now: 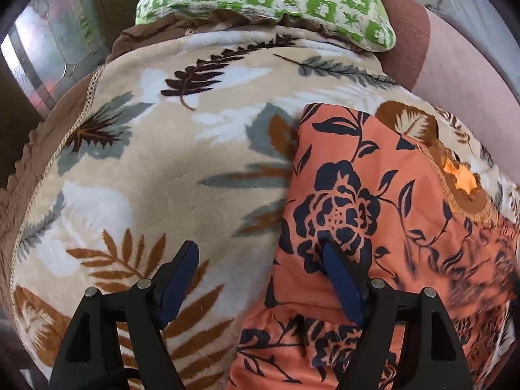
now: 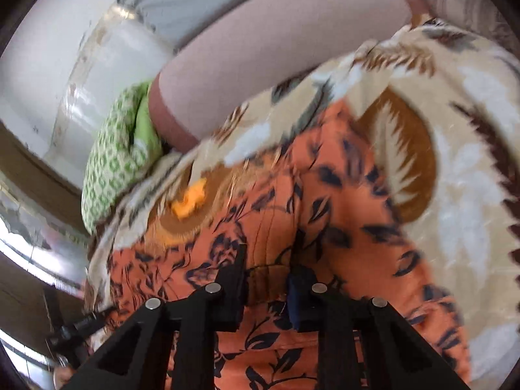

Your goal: Fold small clothes

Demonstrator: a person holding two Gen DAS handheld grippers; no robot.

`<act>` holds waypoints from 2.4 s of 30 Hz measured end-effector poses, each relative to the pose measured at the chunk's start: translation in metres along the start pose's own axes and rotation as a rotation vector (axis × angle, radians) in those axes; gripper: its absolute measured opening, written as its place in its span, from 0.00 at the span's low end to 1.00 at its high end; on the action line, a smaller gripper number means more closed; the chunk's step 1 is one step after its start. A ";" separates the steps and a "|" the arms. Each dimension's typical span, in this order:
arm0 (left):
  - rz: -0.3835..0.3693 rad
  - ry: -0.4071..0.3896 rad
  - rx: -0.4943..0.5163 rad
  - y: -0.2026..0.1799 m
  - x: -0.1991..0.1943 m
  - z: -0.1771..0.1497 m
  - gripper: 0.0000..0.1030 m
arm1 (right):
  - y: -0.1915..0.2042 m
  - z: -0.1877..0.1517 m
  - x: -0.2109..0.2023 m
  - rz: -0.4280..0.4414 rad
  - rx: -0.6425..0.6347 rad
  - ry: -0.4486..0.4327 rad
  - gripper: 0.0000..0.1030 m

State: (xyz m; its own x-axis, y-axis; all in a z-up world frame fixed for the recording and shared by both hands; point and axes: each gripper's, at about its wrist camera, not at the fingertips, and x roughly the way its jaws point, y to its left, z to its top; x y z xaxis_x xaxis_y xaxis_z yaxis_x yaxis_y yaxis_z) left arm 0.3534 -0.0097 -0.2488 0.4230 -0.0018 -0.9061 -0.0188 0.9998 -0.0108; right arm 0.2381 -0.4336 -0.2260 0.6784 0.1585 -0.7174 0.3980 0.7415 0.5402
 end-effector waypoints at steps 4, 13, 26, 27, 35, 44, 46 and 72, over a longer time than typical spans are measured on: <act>-0.028 0.036 0.089 -0.013 0.003 -0.006 0.77 | -0.017 0.010 -0.014 -0.059 0.034 -0.025 0.21; -0.064 0.027 0.162 -0.017 -0.010 -0.001 0.77 | -0.048 0.030 -0.025 -0.132 0.170 -0.020 0.23; -0.114 0.070 0.265 -0.046 0.009 -0.016 0.77 | -0.015 0.059 0.015 -0.113 -0.089 -0.026 0.23; -0.120 0.070 0.269 -0.046 0.009 -0.015 0.77 | -0.015 0.060 0.020 -0.117 -0.095 -0.020 0.23; -0.145 0.084 0.258 -0.041 0.012 -0.013 0.77 | -0.017 0.056 0.052 -0.113 -0.119 0.072 0.27; -0.146 0.080 0.260 -0.044 0.011 -0.015 0.77 | -0.002 0.057 0.035 -0.198 -0.220 0.052 0.61; -0.142 0.078 0.259 -0.045 0.011 -0.015 0.77 | -0.003 0.056 0.032 -0.226 -0.233 0.013 0.72; -0.126 0.067 0.280 -0.045 0.009 -0.018 0.78 | -0.006 0.054 0.037 -0.143 -0.215 0.090 0.27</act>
State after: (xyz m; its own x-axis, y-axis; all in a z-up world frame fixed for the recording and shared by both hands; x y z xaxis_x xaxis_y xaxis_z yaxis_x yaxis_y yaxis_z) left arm 0.3415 -0.0550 -0.2642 0.3453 -0.1181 -0.9310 0.2844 0.9586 -0.0161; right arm 0.2944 -0.4668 -0.2323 0.5629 0.0926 -0.8213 0.3390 0.8804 0.3316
